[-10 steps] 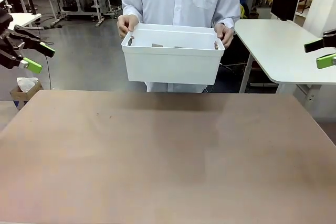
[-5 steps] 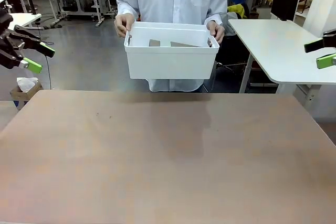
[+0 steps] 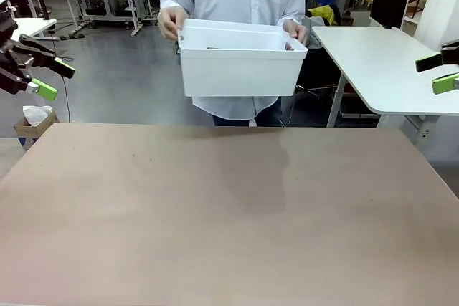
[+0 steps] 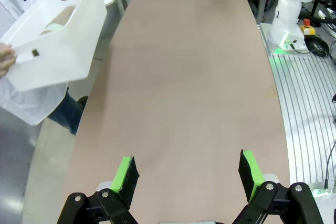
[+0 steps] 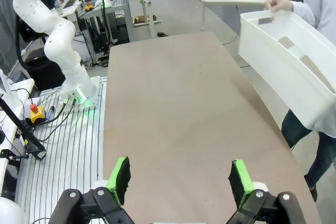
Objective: Stack the cups and store them in the basket.
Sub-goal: Place the stack of Reusable plastic cups into the Pantry Basket.
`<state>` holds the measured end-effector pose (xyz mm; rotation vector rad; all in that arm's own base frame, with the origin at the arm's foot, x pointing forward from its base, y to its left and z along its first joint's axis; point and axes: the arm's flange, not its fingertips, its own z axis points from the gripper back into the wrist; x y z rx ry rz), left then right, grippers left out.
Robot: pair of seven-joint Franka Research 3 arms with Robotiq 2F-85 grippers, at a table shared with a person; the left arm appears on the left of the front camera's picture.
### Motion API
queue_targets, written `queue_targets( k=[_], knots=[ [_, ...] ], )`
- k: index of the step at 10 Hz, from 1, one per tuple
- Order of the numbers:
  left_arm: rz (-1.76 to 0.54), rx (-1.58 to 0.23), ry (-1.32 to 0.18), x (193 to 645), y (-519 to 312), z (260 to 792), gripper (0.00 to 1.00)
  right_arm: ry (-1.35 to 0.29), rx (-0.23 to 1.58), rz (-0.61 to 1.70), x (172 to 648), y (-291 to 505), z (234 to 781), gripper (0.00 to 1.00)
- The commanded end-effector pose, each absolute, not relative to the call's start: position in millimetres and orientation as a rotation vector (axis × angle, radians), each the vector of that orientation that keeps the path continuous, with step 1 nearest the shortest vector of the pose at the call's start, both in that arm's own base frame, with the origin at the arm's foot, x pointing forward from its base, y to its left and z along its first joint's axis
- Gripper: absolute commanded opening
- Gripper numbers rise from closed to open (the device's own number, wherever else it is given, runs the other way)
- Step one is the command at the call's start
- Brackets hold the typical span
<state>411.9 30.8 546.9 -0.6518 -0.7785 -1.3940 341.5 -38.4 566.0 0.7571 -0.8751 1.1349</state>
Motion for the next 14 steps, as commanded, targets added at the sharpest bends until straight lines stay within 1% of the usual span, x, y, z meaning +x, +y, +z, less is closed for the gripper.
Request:
queue_targets(
  k=[1, 14],
  knots=[
    [-1.386, -0.656, -0.773, 410.7, 29.3, 549.1, 1.0, -0.883, 0.767, 1.124, 341.7, -37.2, 568.6, 1.0],
    [-1.386, -0.656, -0.773, 410.7, 29.3, 549.1, 1.0, -0.883, 0.767, 1.124, 341.7, -37.2, 568.6, 1.0]
  ],
)
